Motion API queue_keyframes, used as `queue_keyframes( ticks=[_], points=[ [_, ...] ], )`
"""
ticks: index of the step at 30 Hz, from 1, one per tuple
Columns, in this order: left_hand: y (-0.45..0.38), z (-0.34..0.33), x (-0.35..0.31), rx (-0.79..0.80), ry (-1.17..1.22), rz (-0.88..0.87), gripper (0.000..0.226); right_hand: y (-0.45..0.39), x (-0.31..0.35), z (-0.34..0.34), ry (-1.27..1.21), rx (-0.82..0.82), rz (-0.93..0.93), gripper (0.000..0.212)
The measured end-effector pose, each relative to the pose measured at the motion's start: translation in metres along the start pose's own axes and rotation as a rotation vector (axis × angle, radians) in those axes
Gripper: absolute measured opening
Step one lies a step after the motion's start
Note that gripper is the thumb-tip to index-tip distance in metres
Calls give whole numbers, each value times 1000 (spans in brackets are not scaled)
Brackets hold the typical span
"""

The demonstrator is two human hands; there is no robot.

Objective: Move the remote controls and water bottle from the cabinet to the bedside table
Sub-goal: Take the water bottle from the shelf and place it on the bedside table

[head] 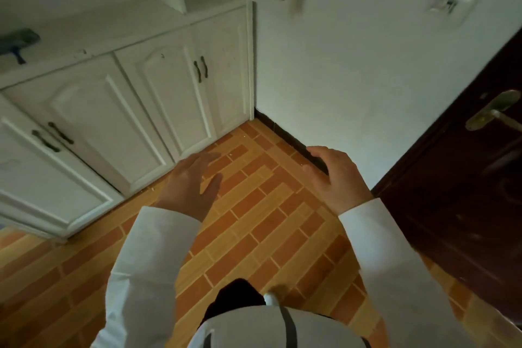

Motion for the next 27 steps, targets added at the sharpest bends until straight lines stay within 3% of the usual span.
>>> queue_keyframes(
  ticks=[13, 27],
  points=[
    [-155, -40, 41, -35, -5, 114, 34, -184, -25, -41, -50, 117, 48, 43],
    [-414, -30, 81, -117, 21, 76, 36, -453, -8, -48, -88, 48, 70, 45]
  ],
)
Point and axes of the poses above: each hand's wrist, its own y-axis away from the middle knuckle, its own z-axis out of the back of the hand, x = y × z, the point moved 8 cm from there along -y, towards the middle knuckle, and after that the axes turned 1 degree about -z, right-handed, at the moved point
